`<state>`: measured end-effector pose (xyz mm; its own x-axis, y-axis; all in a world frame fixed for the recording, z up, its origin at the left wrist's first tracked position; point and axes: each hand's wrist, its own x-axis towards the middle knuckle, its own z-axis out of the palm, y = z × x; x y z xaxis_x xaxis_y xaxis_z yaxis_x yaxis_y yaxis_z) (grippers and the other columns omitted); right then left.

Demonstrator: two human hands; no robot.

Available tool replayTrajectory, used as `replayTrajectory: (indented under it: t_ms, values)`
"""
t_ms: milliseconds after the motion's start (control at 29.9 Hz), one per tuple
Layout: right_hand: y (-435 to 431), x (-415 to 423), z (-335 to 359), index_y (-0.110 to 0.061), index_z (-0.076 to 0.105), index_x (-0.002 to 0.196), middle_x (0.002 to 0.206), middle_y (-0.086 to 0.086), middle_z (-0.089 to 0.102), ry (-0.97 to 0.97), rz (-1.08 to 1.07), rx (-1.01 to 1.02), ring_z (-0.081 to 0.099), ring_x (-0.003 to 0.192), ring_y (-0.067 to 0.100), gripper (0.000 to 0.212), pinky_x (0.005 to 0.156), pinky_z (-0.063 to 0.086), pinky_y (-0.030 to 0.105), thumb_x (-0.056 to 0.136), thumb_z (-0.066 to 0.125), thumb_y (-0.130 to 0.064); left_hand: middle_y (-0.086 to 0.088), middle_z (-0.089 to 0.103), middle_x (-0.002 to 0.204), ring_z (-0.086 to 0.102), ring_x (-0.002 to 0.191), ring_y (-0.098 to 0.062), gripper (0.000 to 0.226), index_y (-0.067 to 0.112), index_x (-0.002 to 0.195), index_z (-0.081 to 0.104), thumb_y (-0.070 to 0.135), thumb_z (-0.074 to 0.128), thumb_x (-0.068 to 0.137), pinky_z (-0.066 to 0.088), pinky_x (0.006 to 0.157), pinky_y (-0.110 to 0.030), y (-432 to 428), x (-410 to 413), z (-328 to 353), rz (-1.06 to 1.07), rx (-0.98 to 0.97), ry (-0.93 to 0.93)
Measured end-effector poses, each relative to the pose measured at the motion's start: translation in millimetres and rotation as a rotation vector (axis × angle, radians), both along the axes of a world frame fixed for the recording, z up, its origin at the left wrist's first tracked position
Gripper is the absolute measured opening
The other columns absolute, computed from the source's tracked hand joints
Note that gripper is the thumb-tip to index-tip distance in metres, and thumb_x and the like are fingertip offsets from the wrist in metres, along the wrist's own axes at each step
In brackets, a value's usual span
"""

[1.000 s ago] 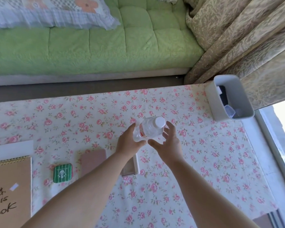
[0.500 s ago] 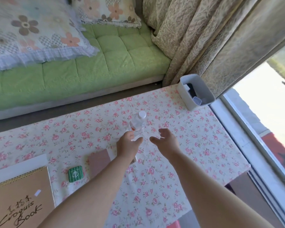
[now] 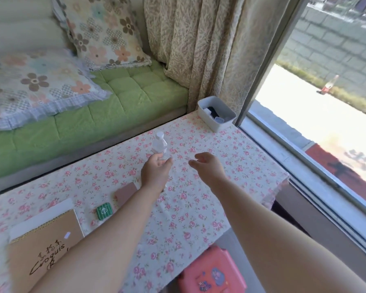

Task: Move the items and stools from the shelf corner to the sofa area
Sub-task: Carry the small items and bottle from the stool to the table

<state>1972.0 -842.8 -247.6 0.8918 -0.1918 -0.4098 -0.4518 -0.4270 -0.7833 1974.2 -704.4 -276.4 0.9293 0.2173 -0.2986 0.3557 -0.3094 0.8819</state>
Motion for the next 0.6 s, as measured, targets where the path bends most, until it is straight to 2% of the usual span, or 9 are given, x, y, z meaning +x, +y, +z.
replayTrajectory:
  t_ms: [33,100,167,401,502,602]
  values:
    - [-4.6,-12.7,3.7,-0.014,0.053,0.130,0.131,0.006,0.057,-0.016,-0.004,0.005,0.056,0.102,0.017,0.043,0.080,0.042,0.026,0.089,0.060,-0.026,-0.007,0.060,0.127,0.053,0.099,-0.013,0.045,0.011,0.130,0.052,0.030,0.059,0.090,0.042,0.072,-0.019,-4.8,-11.3,5.5,-0.011,0.003,-0.010]
    - [-13.4,-35.7,13.0,-0.014,0.054,0.129,0.130,0.007,0.057,-0.042,-0.028,0.014,0.055,0.099,0.017,0.042,0.079,0.043,0.027,0.089,0.060,-0.026,-0.008,0.061,0.127,0.056,0.107,-0.018,0.046,0.012,0.130,0.052,0.032,0.060,0.089,0.043,0.085,-0.026,-14.5,-29.3,15.6,-0.022,0.009,-0.026]
    - [-26.8,-60.6,23.4,-0.014,0.054,0.128,0.128,0.007,0.057,-0.059,-0.073,0.019,0.056,0.102,0.019,0.041,0.085,0.047,0.032,0.089,0.060,-0.027,-0.007,0.061,0.126,0.057,0.113,-0.021,0.046,0.012,0.129,0.052,0.033,0.059,0.089,0.043,0.090,-0.029,-28.0,-49.8,29.1,-0.056,0.017,-0.039]
    - [-68.2,-131.9,56.9,-0.013,0.056,0.124,0.119,0.008,0.063,-0.129,-0.311,0.081,0.060,0.094,0.018,0.040,0.091,0.053,0.040,0.087,0.062,-0.026,-0.009,0.056,0.132,0.054,0.118,-0.023,0.046,0.010,0.132,0.048,0.030,0.057,0.091,0.042,0.091,-0.031,-71.1,-94.8,75.2,-0.244,-0.002,-0.063]
    - [-84.0,-160.5,66.5,-0.011,0.057,0.124,0.121,0.009,0.063,-0.145,-0.410,0.074,0.061,0.102,0.021,0.040,0.093,0.052,0.041,0.087,0.062,-0.026,-0.009,0.056,0.133,0.054,0.118,-0.023,0.045,0.010,0.132,0.048,0.030,0.054,0.093,0.043,0.092,-0.031,-91.6,-102.2,87.4,-0.324,-0.018,-0.083]
    - [-106.0,-194.6,78.9,-0.008,0.056,0.126,0.121,0.012,0.063,-0.192,-0.565,0.074,0.058,0.094,0.018,0.041,0.080,0.050,0.032,0.088,0.062,-0.023,-0.007,0.058,0.129,0.056,0.115,-0.022,0.044,0.011,0.132,0.049,0.032,0.053,0.093,0.044,0.093,-0.032,-122.5,-110.9,102.4,-0.466,-0.042,-0.103]
